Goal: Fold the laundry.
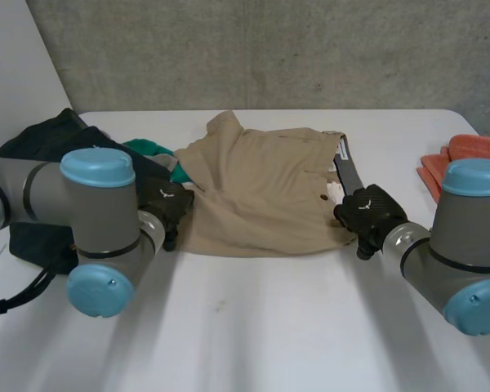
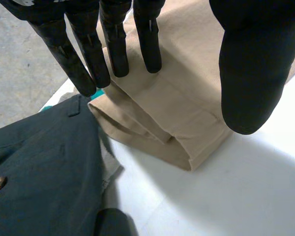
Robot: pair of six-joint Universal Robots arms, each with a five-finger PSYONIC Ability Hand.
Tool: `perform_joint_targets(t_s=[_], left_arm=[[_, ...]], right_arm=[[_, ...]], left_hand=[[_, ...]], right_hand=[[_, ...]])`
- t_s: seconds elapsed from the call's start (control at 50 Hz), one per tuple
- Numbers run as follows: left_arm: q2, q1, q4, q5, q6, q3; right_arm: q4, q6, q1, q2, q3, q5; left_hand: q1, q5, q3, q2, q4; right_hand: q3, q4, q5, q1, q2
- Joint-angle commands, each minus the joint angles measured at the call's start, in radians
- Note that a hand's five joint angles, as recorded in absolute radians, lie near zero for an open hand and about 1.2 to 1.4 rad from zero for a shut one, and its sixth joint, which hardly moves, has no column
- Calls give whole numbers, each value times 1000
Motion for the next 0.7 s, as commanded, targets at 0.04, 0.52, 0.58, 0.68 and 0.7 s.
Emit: perform_joint_targets(t_s=[0.04,0.52,0.58,0.68,0.7], left_arm=[[-65,-24,-74,-3,10,64],[-24,-11,-6,-86,74,30],[34,-24,43,-81,56,-13],[111,-21,74,-70,57,-74],[124,-22,61,-67,59,-88]], right_arm=[[-3,-2,-1,35,-26,1],[46,66,-6,26,-60,17],[70,69,-4,12,-64,11],[136,67,-7,-8,-87,3],[156,64,-9,-12,-86,-2]], left_hand=[[73,70,78,79,74],[936,933,941,941,937],[936,933,941,941,937],[936,933,941,941,937],[936,933,941,941,937]], right_hand=[[137,138,135,144,153],[704,705,702,711,720],[704,705,702,711,720],[704,705,702,711,720],[704,705,702,711,720]])
